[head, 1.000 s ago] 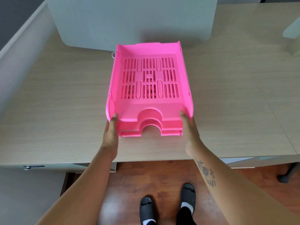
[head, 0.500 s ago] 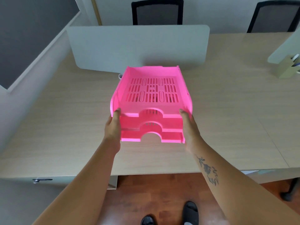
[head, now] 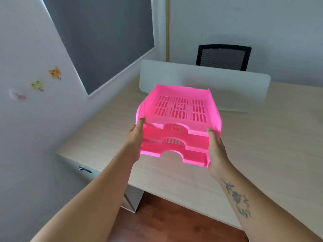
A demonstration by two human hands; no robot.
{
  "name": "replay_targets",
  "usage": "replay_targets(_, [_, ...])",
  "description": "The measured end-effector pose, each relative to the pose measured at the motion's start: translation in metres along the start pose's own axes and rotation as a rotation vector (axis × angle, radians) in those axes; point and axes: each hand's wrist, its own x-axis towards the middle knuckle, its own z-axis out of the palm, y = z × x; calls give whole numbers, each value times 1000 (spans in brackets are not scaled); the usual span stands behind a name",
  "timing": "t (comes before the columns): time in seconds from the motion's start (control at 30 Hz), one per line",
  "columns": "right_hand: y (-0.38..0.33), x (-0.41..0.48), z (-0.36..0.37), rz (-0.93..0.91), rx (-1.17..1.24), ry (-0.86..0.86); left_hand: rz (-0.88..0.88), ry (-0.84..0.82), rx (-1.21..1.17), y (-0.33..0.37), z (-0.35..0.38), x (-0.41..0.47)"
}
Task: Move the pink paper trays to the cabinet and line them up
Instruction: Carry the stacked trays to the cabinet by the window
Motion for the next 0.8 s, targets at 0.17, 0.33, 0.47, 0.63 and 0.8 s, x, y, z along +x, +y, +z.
replay_targets(0.17, [-13, -17, 17, 0, -59, -231, 51, 292, -65, 10, -30, -66])
replay_targets(0.33, [-14, -48, 50, 10, -109, -476, 92, 545, -143, 6, -70, -152])
replay_targets(0.47, [-10, -98, 81, 31, -143, -704, 131, 702, -150, -5, -110, -224])
replay_targets(0.63, [5, -173, 122, 43, -181, -938, 206, 893, -175, -20, -160, -311])
replay_targets(0.8, [24, -246, 160, 34, -222, -1105, 295, 1021, -236, -40, -191, -393])
